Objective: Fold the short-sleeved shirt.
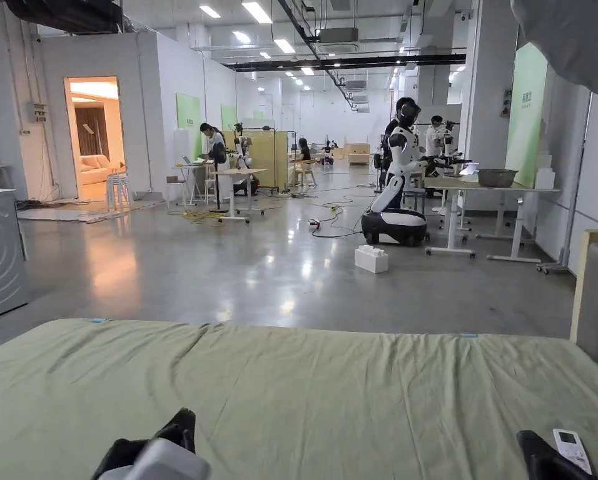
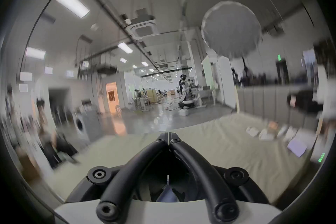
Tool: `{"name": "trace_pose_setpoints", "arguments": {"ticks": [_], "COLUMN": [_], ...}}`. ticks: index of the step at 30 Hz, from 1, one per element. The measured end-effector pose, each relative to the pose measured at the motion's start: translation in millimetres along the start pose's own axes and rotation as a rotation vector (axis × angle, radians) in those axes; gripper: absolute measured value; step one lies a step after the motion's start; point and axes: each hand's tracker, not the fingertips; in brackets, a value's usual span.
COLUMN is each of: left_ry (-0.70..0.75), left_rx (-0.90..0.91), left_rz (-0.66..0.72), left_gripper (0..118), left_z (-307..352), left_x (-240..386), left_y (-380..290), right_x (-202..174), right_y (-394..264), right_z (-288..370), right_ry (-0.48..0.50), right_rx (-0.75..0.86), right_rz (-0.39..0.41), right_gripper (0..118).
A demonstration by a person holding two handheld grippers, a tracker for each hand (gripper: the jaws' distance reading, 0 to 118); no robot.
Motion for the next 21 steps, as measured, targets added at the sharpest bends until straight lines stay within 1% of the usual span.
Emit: {"name": "trace_pose_setpoints", "arguments": {"ticks": [1, 2, 3, 4, 5, 7, 8, 9, 10, 11, 12, 13, 15, 16, 17, 18, 19, 20, 21], "left_ry": [0.036, 0.013, -0.035, -0.118, -0.194, -0.279, -0.283, -0.281, -0.336, -0.368, -0.358, -0.349, -0.293, -0.263, -0.232, -0.215, -0.191, -0.172, -0.156], "left_rx": [-0.001, 0.006, 0.015, -0.003, -0.02, -0.01, 0.018, 0.025, 0.009, -0.018, -0.029, -0.05, -0.041, -0.045, -0.032, -0.022, 0.001, 0.026, 0.044], "left_rz": [-0.239, -0.407, -0.477, -0.519, -0.558, -0.632, -0.655, -0.67, -0.686, -0.681, -0.659, -0.61, -0.433, -0.306, -0.109, 0.005, 0.182, 0.338, 0.48], "left_gripper": [0, 0, 0, 0, 0, 0, 0, 0, 0, 0, 0, 0, 0, 0, 0, 0, 0, 0, 0], "left_z": [-0.7, -0.1, 0.9, 3.1, 8.0, 17.8, 21.0, 23.9, 25.9, 25.5, 25.4, 21.0, 14.9, 11.4, 10.3, 9.3, 11.2, 12.8, 15.5], "left_x": [17.0, 32.3, 40.6, 50.9, 63.6, 86.7, 97.2, 103.5, 110.6, 111.8, 111.8, 106.0, 80.6, 62.4, 38.8, 21.2, 0.0, -15.4, -23.5], "left_y": [-3.5, -20.3, -29.2, -39.5, -50.2, -73.3, -84.8, -93.1, -101.4, -101.9, -101.4, -102.4, -81.9, -68.9, -43.4, -32.1, -25.3, -21.5, -36.6], "right_x": [-12.8, -28.4, -38.4, -59.3, -71.9, -89.0, -96.7, -104.6, -109.4, -112.3, -109.3, -104.0, -85.7, -70.2, -50.7, -37.1, -19.0, -5.4, 4.6], "right_y": [-2.8, -9.9, -18.0, -31.0, -47.3, -73.6, -86.2, -94.4, -100.2, -100.9, -101.6, -93.9, -68.5, -53.5, -38.0, -29.9, -20.3, -17.5, -22.5], "right_z": [3.1, 4.6, 5.6, 9.8, 12.3, 20.2, 26.3, 28.7, 30.9, 30.7, 29.1, 24.0, 11.3, 3.4, -2.1, -3.4, -2.9, 0.8, 7.3], "right_ry": [0.014, 0.049, 0.06, 0.101, 0.168, 0.312, 0.376, 0.408, 0.456, 0.463, 0.443, 0.415, 0.296, 0.229, 0.158, 0.104, 0.011, -0.057, -0.106], "right_rx": [0.006, 0.0, -0.002, 0.042, 0.022, 0.021, 0.068, 0.067, 0.062, 0.05, 0.046, 0.027, -0.001, -0.022, -0.029, -0.035, -0.047, -0.057, -0.082], "right_rz": [0.213, 0.453, 0.59, 0.794, 0.902, 1.059, 1.114, 1.141, 1.154, 1.142, 1.109, 1.042, 0.861, 0.687, 0.493, 0.36, 0.166, -0.015, -0.197], "right_gripper": [0, 0, 0, 0, 0, 0, 0, 0, 0, 0, 0, 0, 0, 0, 0, 0, 0, 0, 0]}}
